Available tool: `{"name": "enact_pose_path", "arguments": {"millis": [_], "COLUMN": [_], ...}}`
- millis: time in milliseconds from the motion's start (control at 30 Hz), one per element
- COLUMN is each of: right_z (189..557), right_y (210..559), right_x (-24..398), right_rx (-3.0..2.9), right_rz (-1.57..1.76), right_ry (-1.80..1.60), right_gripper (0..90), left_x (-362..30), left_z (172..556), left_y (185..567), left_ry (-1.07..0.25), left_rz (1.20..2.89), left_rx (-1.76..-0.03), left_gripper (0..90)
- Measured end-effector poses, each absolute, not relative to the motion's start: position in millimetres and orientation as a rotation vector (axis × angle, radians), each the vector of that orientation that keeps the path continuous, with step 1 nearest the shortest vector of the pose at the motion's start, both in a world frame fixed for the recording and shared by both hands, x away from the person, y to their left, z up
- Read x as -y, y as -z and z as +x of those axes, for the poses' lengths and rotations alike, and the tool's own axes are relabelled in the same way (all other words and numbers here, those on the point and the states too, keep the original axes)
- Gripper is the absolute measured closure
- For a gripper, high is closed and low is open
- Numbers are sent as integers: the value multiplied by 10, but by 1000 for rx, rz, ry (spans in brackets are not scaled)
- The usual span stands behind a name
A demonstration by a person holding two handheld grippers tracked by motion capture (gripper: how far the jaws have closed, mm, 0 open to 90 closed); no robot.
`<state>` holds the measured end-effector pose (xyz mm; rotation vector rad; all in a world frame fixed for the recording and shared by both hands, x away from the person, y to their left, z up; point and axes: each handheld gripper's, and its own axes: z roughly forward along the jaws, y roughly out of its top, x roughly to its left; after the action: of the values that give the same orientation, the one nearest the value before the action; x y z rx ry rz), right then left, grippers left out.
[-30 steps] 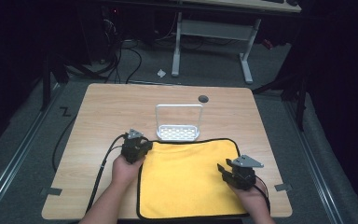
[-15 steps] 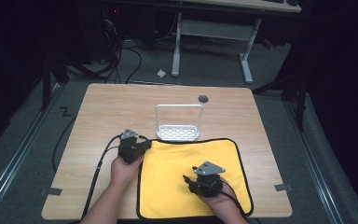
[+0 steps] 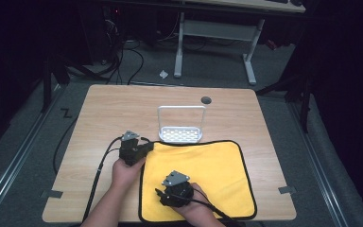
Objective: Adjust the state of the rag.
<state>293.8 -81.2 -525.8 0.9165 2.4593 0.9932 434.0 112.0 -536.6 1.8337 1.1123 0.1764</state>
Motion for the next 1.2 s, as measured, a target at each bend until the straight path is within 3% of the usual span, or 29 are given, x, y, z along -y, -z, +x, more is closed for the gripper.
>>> {"name": "enact_pose_path", "arguments": {"millis": [333,633,900,1067,1200], "right_z": [2879,2858,2846,2861,2852], "right_y": [5260,5301,5296,5277,5203], "right_x": [387,298,315,348,423], "right_rx": [-2535,-2560,-2544,-2524,-2483], "right_rz": [843,851,816,802,781], "right_ry": [-1046,-1055,-1016,-995,-1044], "right_gripper": [374,384,572,764,814], "left_x": [-1127,-1129,-1126,-1127,-1139], "left_z": [4340,4344,4345,4345,4331], "left_y": [5367,5368,5371,5371,5363], "left_ry": [-175,-170,-169,-168,-177], "left_rz": [1831,1831,1833,1832,1813], "left_rx": [-1115,-1120,-1123,-1120,-1113], "left_gripper": [825,825,825,825,826]}}
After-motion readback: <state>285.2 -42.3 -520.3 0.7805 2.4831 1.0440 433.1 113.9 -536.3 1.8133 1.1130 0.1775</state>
